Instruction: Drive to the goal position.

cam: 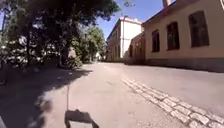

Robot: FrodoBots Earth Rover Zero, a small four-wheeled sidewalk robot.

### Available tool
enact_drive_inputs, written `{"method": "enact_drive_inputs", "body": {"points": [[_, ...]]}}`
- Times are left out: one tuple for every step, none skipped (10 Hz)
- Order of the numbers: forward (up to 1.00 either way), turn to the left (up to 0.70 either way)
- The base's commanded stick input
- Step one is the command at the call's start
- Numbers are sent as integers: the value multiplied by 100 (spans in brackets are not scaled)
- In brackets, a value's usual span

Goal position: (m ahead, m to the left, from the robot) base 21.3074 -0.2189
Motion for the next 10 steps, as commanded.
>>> {"method": "enact_drive_inputs", "body": {"points": [[70,0],[70,0],[70,0],[70,0],[70,0],[70,0],[70,0],[70,0],[70,0],[70,0]]}}
